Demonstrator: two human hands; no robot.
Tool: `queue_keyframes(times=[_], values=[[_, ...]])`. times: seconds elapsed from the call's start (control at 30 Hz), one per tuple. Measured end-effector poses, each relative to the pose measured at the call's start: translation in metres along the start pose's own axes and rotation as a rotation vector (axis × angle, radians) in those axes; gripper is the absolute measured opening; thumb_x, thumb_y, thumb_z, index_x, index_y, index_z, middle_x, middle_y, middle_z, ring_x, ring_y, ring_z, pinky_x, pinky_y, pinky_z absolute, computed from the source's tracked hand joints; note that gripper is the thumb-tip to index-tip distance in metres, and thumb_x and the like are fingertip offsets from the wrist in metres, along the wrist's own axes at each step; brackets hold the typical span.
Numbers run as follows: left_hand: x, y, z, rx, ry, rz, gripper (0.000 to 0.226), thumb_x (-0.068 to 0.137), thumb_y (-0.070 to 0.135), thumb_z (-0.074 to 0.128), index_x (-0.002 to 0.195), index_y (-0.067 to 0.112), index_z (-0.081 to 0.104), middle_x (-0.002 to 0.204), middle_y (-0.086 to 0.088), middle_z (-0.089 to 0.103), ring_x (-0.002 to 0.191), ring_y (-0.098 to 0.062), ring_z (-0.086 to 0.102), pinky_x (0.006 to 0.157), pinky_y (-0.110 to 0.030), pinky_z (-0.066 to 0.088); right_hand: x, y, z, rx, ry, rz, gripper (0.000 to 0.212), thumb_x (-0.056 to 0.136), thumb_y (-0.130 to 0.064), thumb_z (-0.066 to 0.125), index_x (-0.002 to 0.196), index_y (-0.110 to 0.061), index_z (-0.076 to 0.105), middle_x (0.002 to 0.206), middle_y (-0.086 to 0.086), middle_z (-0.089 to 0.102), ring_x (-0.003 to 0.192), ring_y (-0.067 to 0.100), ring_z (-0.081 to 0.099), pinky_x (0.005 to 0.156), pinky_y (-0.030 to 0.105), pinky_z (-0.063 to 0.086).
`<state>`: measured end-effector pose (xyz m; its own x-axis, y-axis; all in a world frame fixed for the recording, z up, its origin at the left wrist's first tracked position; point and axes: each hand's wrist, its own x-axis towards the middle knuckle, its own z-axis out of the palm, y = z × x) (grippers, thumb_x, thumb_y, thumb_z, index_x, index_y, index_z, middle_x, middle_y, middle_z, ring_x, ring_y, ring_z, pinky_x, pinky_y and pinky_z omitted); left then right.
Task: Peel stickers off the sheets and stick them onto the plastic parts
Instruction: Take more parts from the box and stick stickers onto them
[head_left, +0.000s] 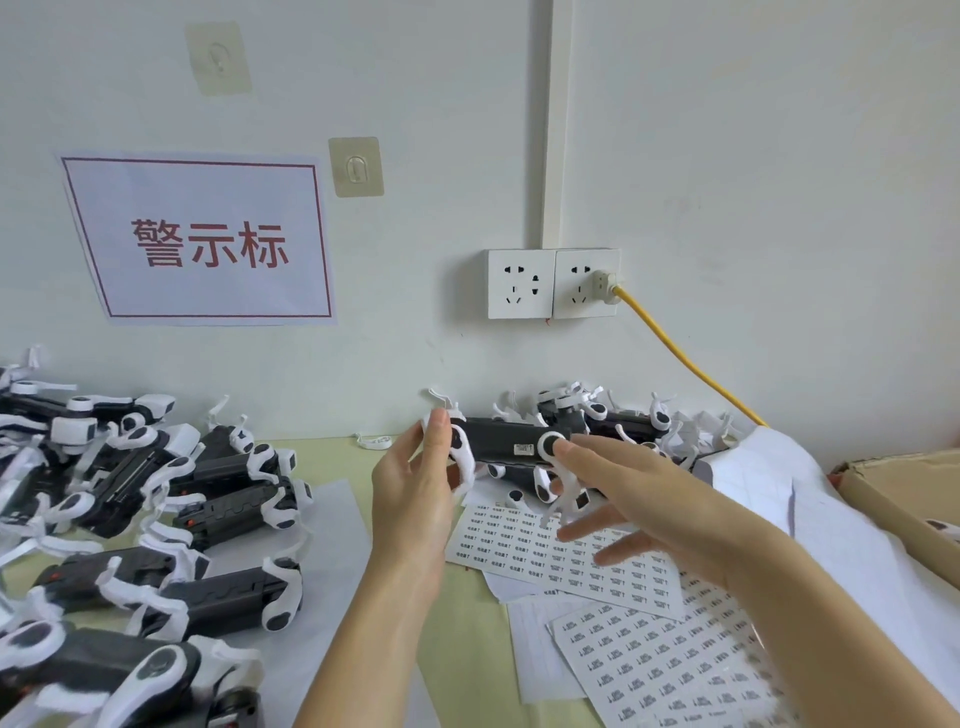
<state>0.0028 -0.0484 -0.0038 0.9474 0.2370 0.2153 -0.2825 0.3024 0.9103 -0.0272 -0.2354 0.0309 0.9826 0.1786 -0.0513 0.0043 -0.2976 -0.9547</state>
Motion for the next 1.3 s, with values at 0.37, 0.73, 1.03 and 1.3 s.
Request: queue_keyframes(times=[0.37, 0.73, 1.03, 1.3], values=[[0.000, -0.004, 0.002, 0.075, -0.003, 0.017, 0.054, 0.080, 0.063, 0.055, 0.098, 0.015, 0.074, 0.094, -0.016, 0.074, 0.086, -0.030, 0.069, 0.083, -0.043, 0.051, 0.005, 0.022, 0.009, 0.056, 0.083, -0.317, 0.032, 0.096, -0.048, 0.058, 0.128, -0.051, 0.056, 0.121, -0.006, 0.059, 0.092, 0.006, 0.069, 0.078, 0.032, 0.062], [0.000, -0.018, 0.007, 0.006, -0.242, -0.127, 0.055, 0.087, 0.058, 0.049, 0.120, 0.018, 0.067, 0.102, -0.005, 0.077, 0.086, -0.020, 0.076, 0.064, -0.032, 0.062, -0.009, 0.029, -0.040, 0.419, 0.301, -0.260, 0.033, 0.083, -0.042, 0.055, 0.080, -0.010, 0.063, 0.058, -0.001, 0.056, 0.053, 0.025, 0.057, 0.049, 0.027, 0.050], [0.009, -0.027, -0.004, 0.013, -0.190, -0.249, 0.047, 0.101, 0.050, 0.036, 0.111, 0.017, 0.067, 0.095, -0.006, 0.077, 0.072, -0.019, 0.075, 0.051, -0.029, 0.058, -0.029, 0.053, -0.125, 1.178, 1.079, -0.246, 0.026, 0.102, -0.037, 0.042, 0.119, -0.021, 0.055, 0.122, 0.001, 0.052, 0.094, 0.030, 0.072, 0.071, 0.033, 0.057], [-0.012, -0.021, 0.010, 0.594, -0.171, 0.004, 0.020, 0.101, 0.017, 0.054, 0.098, 0.027, 0.071, 0.090, 0.006, 0.077, 0.087, -0.017, 0.070, 0.075, -0.036, 0.053, -0.002, 0.034, -0.054, 0.254, 0.651, -0.055, 0.030, 0.097, -0.018, 0.046, 0.116, -0.023, 0.069, 0.110, 0.000, 0.072, 0.090, 0.015, 0.072, 0.085, 0.038, 0.058]])
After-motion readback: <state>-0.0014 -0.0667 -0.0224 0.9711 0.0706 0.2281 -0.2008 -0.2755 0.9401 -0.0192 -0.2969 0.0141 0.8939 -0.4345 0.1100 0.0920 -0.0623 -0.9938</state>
